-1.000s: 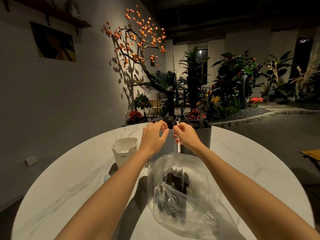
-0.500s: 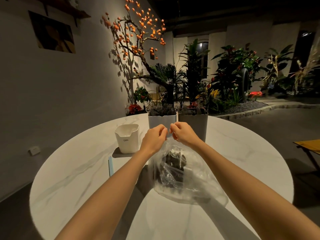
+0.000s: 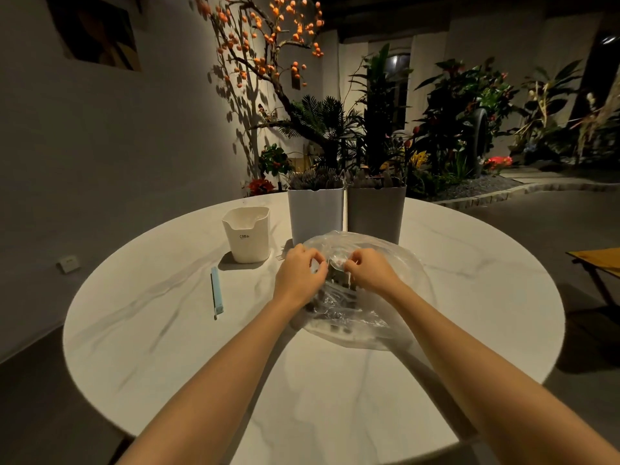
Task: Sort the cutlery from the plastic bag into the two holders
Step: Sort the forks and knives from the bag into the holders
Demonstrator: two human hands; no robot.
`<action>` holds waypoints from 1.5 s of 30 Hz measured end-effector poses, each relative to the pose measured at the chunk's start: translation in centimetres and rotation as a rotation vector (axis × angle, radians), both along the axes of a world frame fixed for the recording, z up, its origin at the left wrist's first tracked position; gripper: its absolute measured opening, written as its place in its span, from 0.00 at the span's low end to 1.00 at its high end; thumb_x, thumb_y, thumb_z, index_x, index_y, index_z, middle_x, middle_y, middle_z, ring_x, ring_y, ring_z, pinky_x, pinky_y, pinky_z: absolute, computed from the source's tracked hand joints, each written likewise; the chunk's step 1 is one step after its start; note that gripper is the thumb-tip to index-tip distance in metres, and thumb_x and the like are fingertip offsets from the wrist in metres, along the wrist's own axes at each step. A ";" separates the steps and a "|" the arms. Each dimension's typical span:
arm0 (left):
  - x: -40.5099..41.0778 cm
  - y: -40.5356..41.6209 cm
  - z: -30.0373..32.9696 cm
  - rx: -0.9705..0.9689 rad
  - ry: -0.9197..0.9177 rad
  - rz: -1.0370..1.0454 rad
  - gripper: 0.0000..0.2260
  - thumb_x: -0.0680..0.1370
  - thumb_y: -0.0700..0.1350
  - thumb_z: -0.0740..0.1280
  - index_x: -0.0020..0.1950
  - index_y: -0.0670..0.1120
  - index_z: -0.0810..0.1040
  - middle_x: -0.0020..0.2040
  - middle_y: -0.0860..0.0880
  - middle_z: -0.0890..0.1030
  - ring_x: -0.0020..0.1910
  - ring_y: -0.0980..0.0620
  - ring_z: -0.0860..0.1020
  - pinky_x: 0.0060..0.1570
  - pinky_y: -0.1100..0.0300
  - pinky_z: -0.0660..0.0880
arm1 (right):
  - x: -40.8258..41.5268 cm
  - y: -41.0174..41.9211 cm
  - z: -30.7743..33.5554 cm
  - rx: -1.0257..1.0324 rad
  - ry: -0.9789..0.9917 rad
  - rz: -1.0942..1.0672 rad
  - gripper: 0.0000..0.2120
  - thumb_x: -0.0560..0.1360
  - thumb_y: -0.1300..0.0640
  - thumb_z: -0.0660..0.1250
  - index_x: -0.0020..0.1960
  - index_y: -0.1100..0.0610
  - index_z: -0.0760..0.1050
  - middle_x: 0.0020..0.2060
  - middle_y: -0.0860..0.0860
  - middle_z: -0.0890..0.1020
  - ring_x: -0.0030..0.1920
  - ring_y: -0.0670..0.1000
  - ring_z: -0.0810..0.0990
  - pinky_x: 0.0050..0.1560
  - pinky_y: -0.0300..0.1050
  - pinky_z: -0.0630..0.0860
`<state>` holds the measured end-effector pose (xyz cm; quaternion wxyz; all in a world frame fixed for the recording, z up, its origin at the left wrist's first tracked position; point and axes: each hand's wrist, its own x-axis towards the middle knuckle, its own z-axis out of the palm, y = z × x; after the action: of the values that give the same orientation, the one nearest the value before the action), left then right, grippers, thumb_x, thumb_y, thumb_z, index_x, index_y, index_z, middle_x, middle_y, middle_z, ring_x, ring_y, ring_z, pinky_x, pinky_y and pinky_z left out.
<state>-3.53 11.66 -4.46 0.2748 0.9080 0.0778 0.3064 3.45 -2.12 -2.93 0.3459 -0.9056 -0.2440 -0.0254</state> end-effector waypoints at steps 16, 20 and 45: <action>-1.4 -0.2 1.3 -0.698 0.290 -0.292 0.34 0.73 0.27 0.57 0.76 0.49 0.59 0.70 0.45 0.62 0.59 0.46 0.69 0.52 0.50 0.76 | 0.7 1.6 0.0 -0.223 -0.019 0.050 0.18 0.75 0.46 0.68 0.55 0.60 0.79 0.48 0.54 0.83 0.48 0.53 0.80 0.52 0.49 0.78; -1.5 -0.7 1.7 -0.788 0.319 -0.312 0.38 0.71 0.23 0.54 0.78 0.49 0.55 0.77 0.43 0.55 0.73 0.39 0.59 0.58 0.49 0.73 | 0.5 1.7 -0.1 -0.222 0.040 0.108 0.19 0.73 0.46 0.70 0.53 0.61 0.80 0.47 0.57 0.83 0.46 0.54 0.79 0.50 0.47 0.76; -0.6 -0.3 -0.6 0.172 0.092 -0.280 0.06 0.73 0.45 0.66 0.49 0.49 0.80 0.46 0.51 0.82 0.45 0.53 0.77 0.51 0.51 0.79 | -1.7 -0.1 2.5 -0.674 0.073 0.059 0.10 0.75 0.51 0.66 0.52 0.56 0.72 0.47 0.53 0.78 0.48 0.54 0.77 0.51 0.46 0.76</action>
<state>-4.12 11.34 -5.06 0.2324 0.9432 -0.0636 0.2286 1.79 -2.18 -0.40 0.0363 -0.9619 -0.2520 0.0993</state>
